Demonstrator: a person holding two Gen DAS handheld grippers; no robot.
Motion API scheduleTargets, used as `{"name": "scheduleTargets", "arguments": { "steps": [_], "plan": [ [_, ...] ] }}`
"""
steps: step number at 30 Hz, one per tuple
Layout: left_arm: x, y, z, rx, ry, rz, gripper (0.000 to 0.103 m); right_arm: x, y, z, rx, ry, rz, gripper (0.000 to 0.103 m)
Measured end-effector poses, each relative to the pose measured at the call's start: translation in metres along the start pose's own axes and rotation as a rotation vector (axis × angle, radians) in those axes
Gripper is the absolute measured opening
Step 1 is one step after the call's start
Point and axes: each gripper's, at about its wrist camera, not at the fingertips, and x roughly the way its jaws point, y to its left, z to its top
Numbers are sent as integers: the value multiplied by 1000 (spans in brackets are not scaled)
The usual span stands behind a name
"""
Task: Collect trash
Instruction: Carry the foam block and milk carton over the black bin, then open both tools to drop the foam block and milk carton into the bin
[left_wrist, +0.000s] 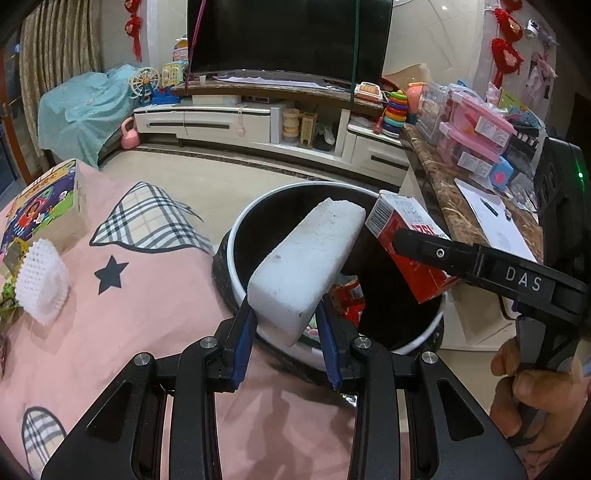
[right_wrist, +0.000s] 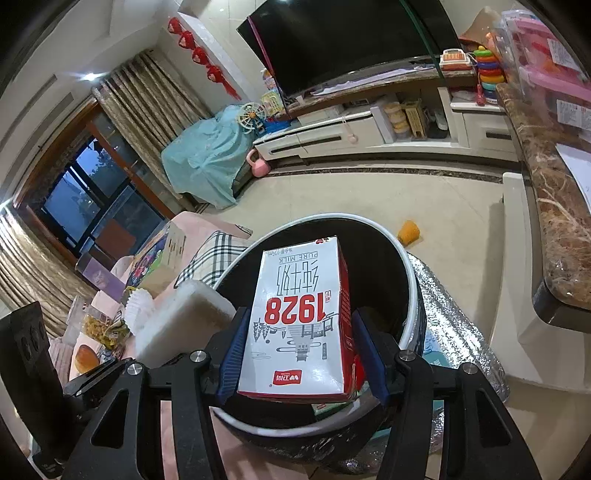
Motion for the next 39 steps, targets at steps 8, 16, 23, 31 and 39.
{"name": "scheduleTargets", "arguments": {
  "steps": [8,16,23,31,39],
  "plan": [
    [10,-2,9,8,6,1,32,6,-6,6,12,6,-4,57],
    [19,-3,12,6,23,6,35,12,-9,8,31,21,4,57],
    [19,1,12,-8,32,3,47,15,-9,10,41,28,6,59],
    [-1,14,-1,-46,-4,25,63,7,-8,10,58,12,22,70],
    [-24,44,-32,-157,-25,54,66,-4,9,-1,39,-4,37,84]
  ]
}}
